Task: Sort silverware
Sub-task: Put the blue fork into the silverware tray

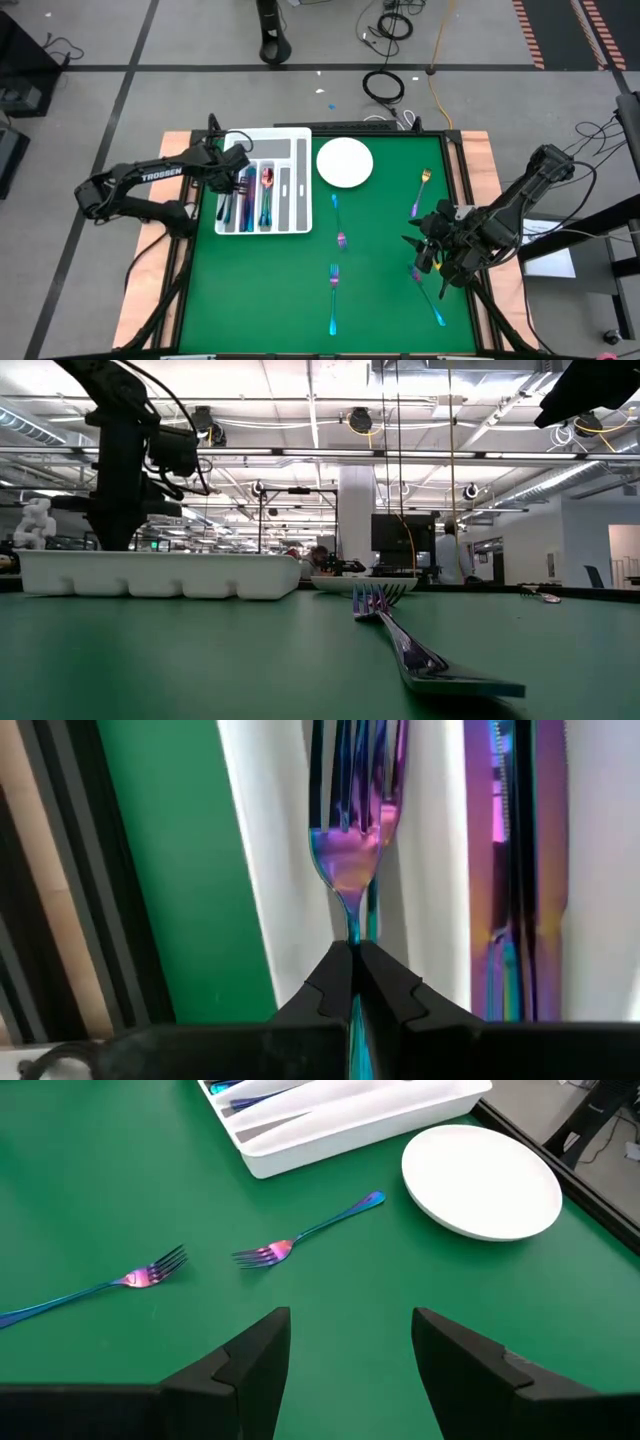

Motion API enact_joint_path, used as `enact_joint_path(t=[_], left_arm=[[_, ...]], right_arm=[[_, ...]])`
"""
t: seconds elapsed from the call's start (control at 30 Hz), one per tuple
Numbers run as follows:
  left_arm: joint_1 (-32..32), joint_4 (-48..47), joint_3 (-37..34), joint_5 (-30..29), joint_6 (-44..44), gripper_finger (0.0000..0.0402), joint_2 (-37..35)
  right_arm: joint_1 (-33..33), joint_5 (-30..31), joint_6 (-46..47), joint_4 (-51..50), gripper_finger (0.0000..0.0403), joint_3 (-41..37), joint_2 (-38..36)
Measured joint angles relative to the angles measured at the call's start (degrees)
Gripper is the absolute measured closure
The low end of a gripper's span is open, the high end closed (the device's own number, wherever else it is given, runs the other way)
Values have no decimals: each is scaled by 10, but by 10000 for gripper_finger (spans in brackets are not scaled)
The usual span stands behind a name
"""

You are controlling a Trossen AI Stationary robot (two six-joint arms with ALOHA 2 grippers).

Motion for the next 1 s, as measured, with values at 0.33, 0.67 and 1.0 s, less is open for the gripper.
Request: enact_joint_path(t=[0.33,0.67,1.0], left_arm=[[-1,13,-4,-9,0,388,0],[-1,10,-4,-11,1,313,0],[-1,6,16,-14,64,277,0]], right_arm=[[-5,2,1,0,204,0,0],[-16,3,0,2,204,0,0],[-16,3,0,2,204,0,0]])
